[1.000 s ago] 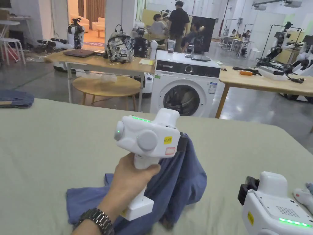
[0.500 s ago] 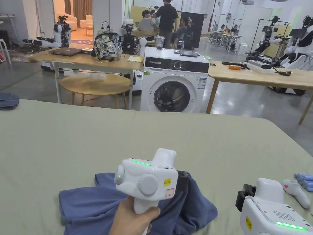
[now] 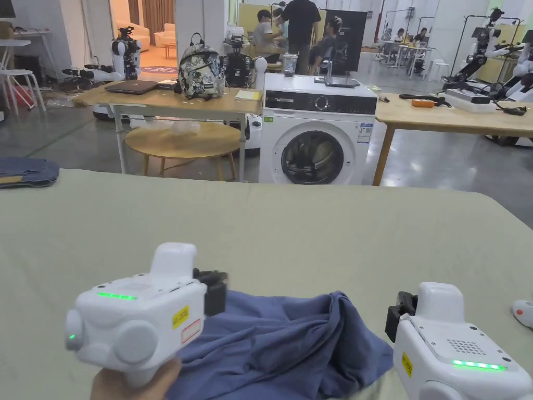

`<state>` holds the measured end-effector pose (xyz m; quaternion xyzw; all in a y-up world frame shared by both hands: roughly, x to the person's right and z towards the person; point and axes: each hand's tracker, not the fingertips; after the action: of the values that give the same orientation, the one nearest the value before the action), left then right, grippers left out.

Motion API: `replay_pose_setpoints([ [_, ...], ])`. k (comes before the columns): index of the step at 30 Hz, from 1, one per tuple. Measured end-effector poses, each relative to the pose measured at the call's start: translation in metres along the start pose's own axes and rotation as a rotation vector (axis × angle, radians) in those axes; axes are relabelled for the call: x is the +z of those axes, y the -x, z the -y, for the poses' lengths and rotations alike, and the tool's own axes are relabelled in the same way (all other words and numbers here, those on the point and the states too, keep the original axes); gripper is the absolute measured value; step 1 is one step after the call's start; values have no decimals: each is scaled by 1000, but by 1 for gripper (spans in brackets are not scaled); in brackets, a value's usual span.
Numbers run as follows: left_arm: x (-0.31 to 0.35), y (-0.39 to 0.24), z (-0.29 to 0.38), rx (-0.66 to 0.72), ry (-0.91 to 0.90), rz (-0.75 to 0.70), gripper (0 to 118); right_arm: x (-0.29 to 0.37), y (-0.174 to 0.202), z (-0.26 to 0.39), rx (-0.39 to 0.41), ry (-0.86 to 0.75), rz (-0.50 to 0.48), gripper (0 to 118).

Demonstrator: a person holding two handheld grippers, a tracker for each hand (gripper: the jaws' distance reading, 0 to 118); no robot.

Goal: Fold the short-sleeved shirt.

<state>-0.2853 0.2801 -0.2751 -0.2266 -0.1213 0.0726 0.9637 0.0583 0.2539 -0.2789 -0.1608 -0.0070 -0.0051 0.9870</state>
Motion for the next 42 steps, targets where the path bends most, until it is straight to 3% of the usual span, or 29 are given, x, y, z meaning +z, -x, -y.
replay_pose_setpoints([
  [1,3,6,5,-2,4,-34,5,-1,3,-1,6,-1,-2,0],
  [2,8,16,10,1,9,-66,0,-1,6,-1,12,-3,-8,0],
  [8,7,75,27,114,110,-140,0,-9,16,0,-1,15,-36,0],
  [20,-115,191,17,292,454,-184,0,-29,14,5,-1,66,-34,0],
  [22,-123,189,16,323,477,-201,12,-30,11,6,0,73,-24,0],
  [24,-140,194,14,358,502,-223,50,-31,7,7,2,79,-9,0],
  [25,-143,193,15,361,510,-235,48,-32,5,8,5,82,-5,0],
  [27,-154,189,17,344,537,-245,60,-35,2,11,12,91,6,0],
  [30,-169,178,25,294,644,-262,59,-40,-3,16,22,112,17,0],
  [32,-174,163,33,237,671,-239,55,-43,-7,19,18,125,24,0],
  [33,-183,165,36,116,654,-328,50,-44,-9,21,13,134,25,0],
  [35,-184,153,37,17,649,-301,29,-47,-13,24,4,148,28,0],
  [37,-181,148,35,35,643,-276,0,-49,-18,26,-13,167,26,0],
  [42,-156,147,30,71,578,-240,0,-72,-40,24,-83,293,-8,0],
])
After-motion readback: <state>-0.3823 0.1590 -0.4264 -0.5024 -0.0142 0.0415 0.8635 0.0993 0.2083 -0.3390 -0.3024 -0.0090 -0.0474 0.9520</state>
